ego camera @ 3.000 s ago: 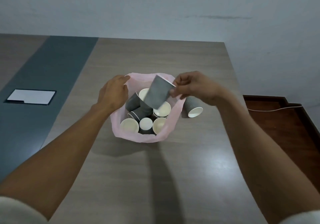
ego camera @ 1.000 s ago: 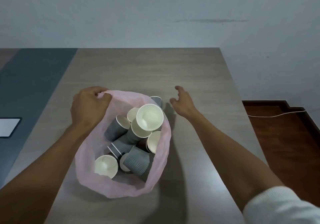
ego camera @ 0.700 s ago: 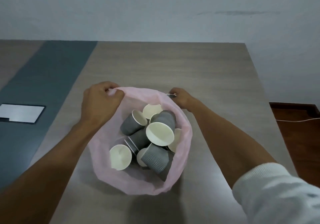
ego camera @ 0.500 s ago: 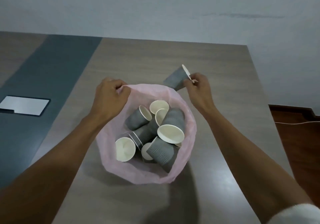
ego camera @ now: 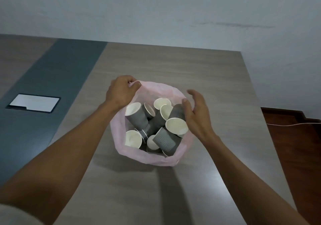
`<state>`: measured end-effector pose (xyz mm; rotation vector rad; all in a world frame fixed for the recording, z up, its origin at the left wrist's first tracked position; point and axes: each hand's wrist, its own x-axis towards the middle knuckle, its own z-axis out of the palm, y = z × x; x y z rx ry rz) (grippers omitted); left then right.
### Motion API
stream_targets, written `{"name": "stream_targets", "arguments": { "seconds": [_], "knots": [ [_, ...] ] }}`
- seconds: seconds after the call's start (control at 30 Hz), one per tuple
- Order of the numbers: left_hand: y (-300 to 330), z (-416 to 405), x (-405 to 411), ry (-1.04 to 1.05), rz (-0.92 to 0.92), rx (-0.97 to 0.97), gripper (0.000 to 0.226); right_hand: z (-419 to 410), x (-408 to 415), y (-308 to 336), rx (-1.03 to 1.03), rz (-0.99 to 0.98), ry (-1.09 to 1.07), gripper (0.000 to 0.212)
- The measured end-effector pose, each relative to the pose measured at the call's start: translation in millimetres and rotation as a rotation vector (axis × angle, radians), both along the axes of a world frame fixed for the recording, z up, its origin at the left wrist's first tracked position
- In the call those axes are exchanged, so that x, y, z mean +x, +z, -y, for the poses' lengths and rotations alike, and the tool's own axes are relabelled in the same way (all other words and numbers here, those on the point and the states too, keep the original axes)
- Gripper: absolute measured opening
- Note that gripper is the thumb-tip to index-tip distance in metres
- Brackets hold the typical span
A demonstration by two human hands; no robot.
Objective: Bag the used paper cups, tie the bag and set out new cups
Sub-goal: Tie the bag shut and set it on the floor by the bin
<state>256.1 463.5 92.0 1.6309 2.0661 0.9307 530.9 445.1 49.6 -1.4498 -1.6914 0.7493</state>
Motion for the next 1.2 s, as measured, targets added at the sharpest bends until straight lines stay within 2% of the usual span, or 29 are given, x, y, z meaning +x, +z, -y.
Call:
{"name": "stream_targets", "arguments": {
  "seconds": [0.07,0.13,0.17,0.23,0.33,0.47,0.6,0.63,0.73,0.8,0.87,0.93,1.0,1.03,1.07,1.17,1.2],
  "knots": [
    [0.0,4.4,-0.7,0.000,0.012,-0.012,0.013,3.4,11.7,-8.4,-0.375,-0.112,-0.145,0.054],
    [-1.4,9.1,-3.4,-0.004,0.085,-0.091,0.016,12.6,21.4,-13.4,-0.823,-0.345,-0.207,0.057],
    [-1.1,11.9,-6.2,-0.004,0.133,-0.167,0.021,18.7,26.0,-12.9,-0.971,-0.444,-0.211,0.056],
    [2.0,20.1,-11.0,0.006,0.209,-0.338,0.033,28.4,34.8,-12.6,-1.074,-0.541,-0.182,0.054],
    [8.4,32.3,-15.0,-0.019,0.233,-0.432,0.027,39.6,39.4,-8.1,-1.073,-0.540,-0.110,0.045],
    [27.8,46.0,-16.1,-0.062,0.240,-0.482,0.012,54.5,29.5,3.3,-0.926,-0.357,-0.103,0.013],
    [57.5,54.8,-22.8,-0.021,0.218,-0.467,0.009,58.1,32.3,24.3,-0.582,-0.026,-0.202,0.029],
    [64.5,57.2,-25.0,-0.019,0.233,-0.439,0.006,57.4,37.1,32.2,-0.517,0.053,-0.215,0.029],
    [78.1,62.1,-33.0,0.008,0.244,-0.328,0.017,48.5,52.8,55.0,-0.327,0.215,-0.264,0.024],
    [85.0,64.6,-35.9,0.065,0.236,-0.240,0.021,42.0,60.1,71.8,-0.220,0.204,-0.289,0.017],
    [91.0,66.8,-36.7,0.137,0.252,-0.167,0.020,39.6,65.9,84.1,-0.234,0.196,-0.232,0.016],
    [97.1,72.0,-38.1,0.193,0.223,-0.115,0.023,43.4,75.1,87.4,-0.383,0.349,-0.151,0.021],
    [100.9,80.8,-41.5,0.203,0.130,-0.099,0.026,49.5,86.2,89.5,-0.462,0.474,-0.200,0.020],
    [101.9,85.1,-42.8,0.204,0.076,-0.106,0.024,50.8,91.5,93.0,-0.479,0.476,-0.243,0.016],
    [101.5,89.0,-44.2,0.210,0.036,-0.121,0.020,50.0,94.7,97.5,-0.490,0.376,-0.286,0.010],
    [98.6,98.6,-47.9,0.214,0.014,-0.233,0.012,52.2,91.3,117.1,-0.628,-0.280,-0.367,0.007],
    [98.5,100.5,-50.2,0.207,0.067,-0.275,0.014,54.3,89.5,122.9,-0.660,-0.332,-0.323,0.006]
  ]
}}
